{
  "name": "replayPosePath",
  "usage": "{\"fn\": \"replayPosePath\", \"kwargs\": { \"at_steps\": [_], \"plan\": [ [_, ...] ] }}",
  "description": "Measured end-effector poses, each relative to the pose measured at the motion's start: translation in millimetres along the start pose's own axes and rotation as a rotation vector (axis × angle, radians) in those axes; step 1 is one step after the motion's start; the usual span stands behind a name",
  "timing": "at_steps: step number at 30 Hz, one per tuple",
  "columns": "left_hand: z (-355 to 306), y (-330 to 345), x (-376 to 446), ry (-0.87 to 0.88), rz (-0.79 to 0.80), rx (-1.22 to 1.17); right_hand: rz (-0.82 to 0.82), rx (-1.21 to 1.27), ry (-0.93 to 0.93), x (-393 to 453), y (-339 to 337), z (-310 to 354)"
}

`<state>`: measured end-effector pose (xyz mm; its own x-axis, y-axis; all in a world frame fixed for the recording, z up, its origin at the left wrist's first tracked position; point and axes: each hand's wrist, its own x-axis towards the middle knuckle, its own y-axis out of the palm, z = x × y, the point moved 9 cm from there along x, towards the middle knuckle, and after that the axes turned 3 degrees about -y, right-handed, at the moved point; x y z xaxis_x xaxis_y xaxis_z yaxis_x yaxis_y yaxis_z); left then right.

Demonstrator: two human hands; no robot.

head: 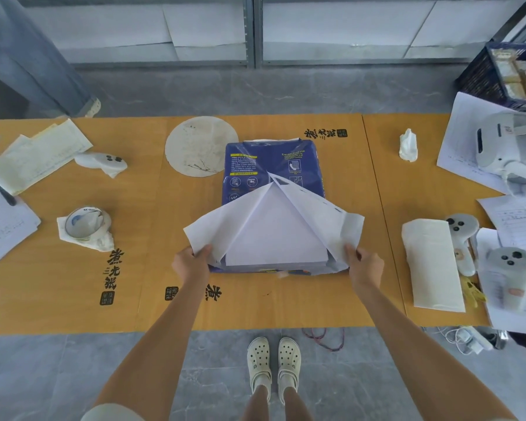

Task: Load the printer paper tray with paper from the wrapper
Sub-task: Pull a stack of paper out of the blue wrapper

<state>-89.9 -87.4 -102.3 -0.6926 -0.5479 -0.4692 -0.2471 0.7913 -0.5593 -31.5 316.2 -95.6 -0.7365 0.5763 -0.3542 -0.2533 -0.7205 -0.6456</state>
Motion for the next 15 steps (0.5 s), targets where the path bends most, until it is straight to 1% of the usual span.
{"fn": "replayPosePath", "kwargs": {
  "at_steps": [5,10,12,15],
  "plan": [
    [-4.7,-8.2,-0.8,0.015,-0.025,0.019,0.011,-0.089,-0.046,6.4,-10.3,1.7],
    [-9.2,-3.8,-8.2,0.032,0.03,0.008,0.026,-0.067,-0.04,3.9,-4.5,0.3],
    [-11.6,-3.8,-10.1,0.034,0.04,-0.013,0.011,-0.091,-0.047,-1.4,-5.5,4.8],
    [-21.9,-7.6,-15.8,0.106,0.036,-0.003,-0.044,-0.18,-0.064,-10.4,-13.7,15.8]
  ]
}}
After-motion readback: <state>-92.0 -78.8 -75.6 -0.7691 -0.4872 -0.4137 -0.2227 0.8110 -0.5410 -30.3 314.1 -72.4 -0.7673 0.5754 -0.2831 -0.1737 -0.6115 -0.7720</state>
